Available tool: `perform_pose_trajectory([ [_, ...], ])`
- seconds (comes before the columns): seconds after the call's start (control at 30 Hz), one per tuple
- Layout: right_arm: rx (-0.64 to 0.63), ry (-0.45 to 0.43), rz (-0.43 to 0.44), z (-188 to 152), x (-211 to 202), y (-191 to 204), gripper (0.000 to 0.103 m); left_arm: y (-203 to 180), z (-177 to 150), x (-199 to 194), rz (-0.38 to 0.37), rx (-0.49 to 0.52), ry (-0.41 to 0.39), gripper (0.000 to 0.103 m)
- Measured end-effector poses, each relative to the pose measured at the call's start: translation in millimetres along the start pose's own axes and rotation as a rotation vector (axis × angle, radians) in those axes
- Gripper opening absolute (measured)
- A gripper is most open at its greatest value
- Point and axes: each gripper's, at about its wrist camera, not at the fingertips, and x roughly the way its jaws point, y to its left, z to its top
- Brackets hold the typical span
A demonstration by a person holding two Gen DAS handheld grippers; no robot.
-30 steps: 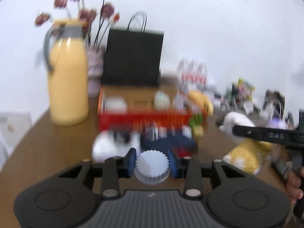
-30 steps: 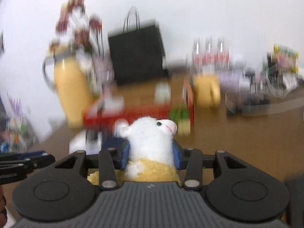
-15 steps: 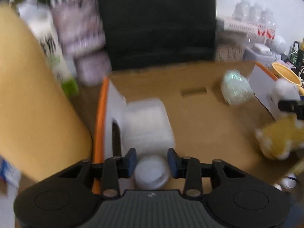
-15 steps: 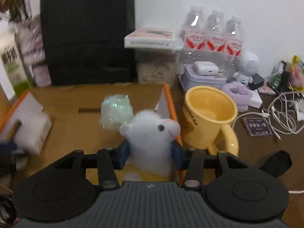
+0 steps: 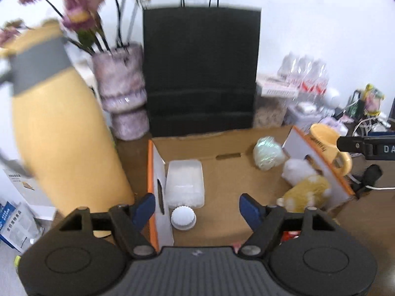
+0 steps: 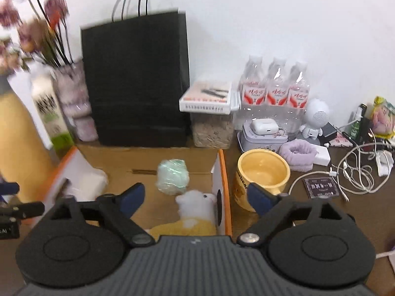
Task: Organize objects
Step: 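Drop the white cap and plush toy into the cardboard box with both tools, then grasp the braided cable with the left tool while the right tool grasps the red rose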
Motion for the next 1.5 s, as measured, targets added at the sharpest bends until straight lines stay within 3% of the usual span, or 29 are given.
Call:
perform_pose_trajectory([
  [0.03,-0.003,-0.015,0.013,-6.0,-15.3,-0.6,0.102,-2.6,-7.9,-15.3,0.010,0.001,-0.034,0.081],
  [0.13,-0.047,-0.098,0.064,-46.2,-69.4,2.9,0.103,-14.1,-52.5,-71.7,0.010,0.027,-0.167,0.091],
  [0.27,-0.064,-0.182,0.133,-132.0,-141.9,7.6,0.103,-30.6,-140.5,-140.3,-0.114,0.003,-0.262,0.098],
  [0.37,-0.046,-0.138,0.193,-195.7,-187.5,10.1,0.103,-40.2,-200.1,-177.2,-0.151,-0.036,-0.243,0.099],
  [0.5,-0.056,-0.094,0.213,-255.3,-237.8,9.6,0.103,-40.8,-252.7,-215.7,-0.084,-0.015,-0.206,0.103],
  [0.57,-0.069,-0.090,0.192,-273.5,-254.9,9.5,0.103,-36.1,-263.1,-222.9,-0.068,-0.035,-0.175,0.103],
  [0.73,-0.155,-0.062,0.165,-287.1,-251.8,24.0,0.103,-29.2,-257.4,-208.5,-0.045,-0.078,-0.166,0.103],
  [0.87,-0.146,-0.079,0.210,-284.2,-231.5,30.7,0.103,-33.6,-239.0,-176.6,-0.014,-0.063,-0.171,0.103],
  [1.07,-0.077,-0.146,0.190,-247.1,-195.0,20.5,0.103,-31.6,-201.4,-121.1,-0.041,0.041,-0.244,0.103],
  [1.17,-0.050,-0.165,0.161,-222.1,-166.6,18.6,0.103,-29.0,-176.6,-77.3,-0.009,0.087,-0.283,0.103],
  [1.37,-0.037,-0.182,0.150,-195.9,-121.4,21.8,0.103,-17.9,-141.4,-2.7,-0.105,0.082,-0.166,0.103],
  [1.5,-0.008,-0.143,0.178,-197.3,-96.3,22.3,0.103,-9.9,-134.6,27.3,-0.110,0.033,-0.104,0.100],
])
